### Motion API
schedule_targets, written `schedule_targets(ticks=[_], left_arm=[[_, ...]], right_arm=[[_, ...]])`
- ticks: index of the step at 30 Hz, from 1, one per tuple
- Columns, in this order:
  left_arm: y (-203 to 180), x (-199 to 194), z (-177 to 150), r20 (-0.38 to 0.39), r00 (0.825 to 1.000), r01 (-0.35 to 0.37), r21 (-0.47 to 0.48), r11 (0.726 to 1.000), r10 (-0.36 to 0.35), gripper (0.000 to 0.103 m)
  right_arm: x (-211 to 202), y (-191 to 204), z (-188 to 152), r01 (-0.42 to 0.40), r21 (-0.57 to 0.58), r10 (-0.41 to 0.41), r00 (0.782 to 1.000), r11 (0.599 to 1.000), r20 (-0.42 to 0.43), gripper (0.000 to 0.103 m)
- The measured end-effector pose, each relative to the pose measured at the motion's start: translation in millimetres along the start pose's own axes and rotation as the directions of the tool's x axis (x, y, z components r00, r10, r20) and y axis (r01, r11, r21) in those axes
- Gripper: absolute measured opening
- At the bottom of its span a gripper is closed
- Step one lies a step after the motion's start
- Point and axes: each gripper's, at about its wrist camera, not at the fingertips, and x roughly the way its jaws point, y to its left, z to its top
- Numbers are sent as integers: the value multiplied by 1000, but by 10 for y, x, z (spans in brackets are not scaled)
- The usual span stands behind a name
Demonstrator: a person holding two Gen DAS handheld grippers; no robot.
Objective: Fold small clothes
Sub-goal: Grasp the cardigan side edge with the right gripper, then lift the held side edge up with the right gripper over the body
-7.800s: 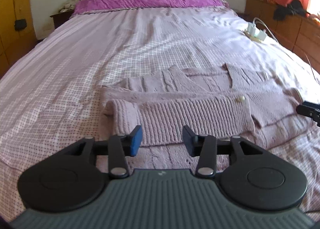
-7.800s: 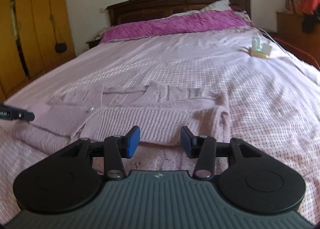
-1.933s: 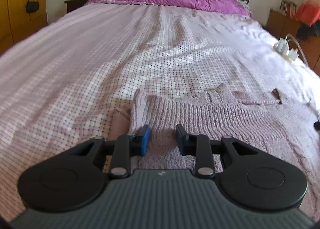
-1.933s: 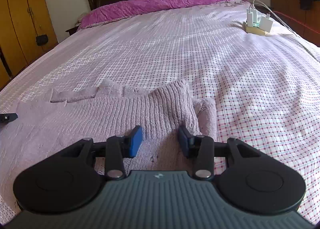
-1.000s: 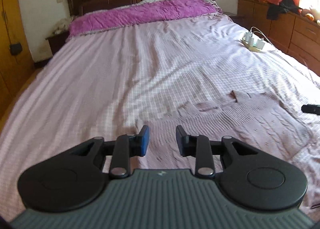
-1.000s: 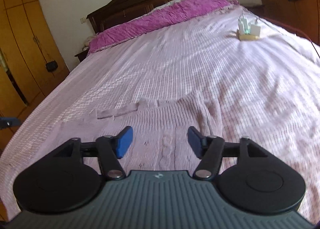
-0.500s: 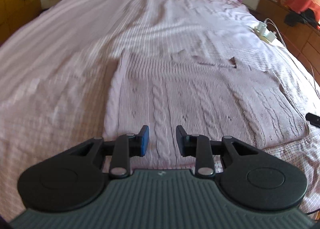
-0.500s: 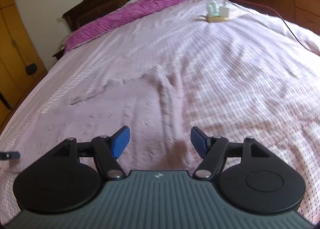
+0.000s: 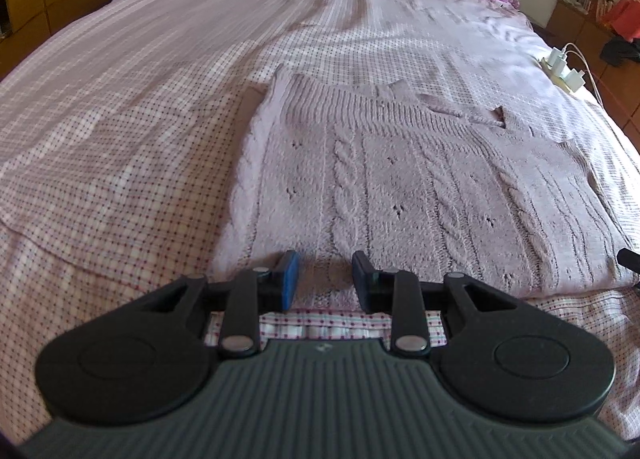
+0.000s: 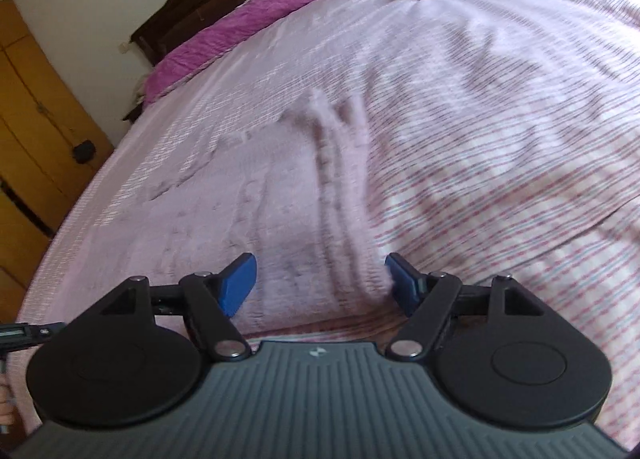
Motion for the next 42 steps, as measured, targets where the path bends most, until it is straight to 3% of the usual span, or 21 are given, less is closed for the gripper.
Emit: schedule_targets(ticks=[9, 25, 28, 30, 33, 42], left_arm=[[-28, 56, -11, -7, 1000, -16, 2, 1000, 16, 33], [-48, 112, 5, -15, 1000, -22, 1, 1000, 22, 35], [-47, 119, 7, -16, 1000, -22, 3, 1000, 22, 35], [-44, 122, 7, -17, 1000, -22, 3, 1000, 22, 35], [-46, 125, 6, -17, 1000, -23, 2, 1000, 23, 35], [-45, 133, 1, -17, 1000, -23, 5, 1000, 23, 35]], right_arm=[[116, -43, 8, -83, 82, 83, 997, 993, 2, 78], [390, -38, 158, -140, 146, 139, 990, 979, 18, 78], [442, -20, 175, -151, 144, 152, 988, 978, 8, 69], [482, -33, 167, -163, 158, 166, 986, 974, -2, 56], [508, -57, 134, -170, 177, 173, 985, 969, 0, 49], [590, -109, 110, -208, 226, 201, 978, 952, 53, 55]])
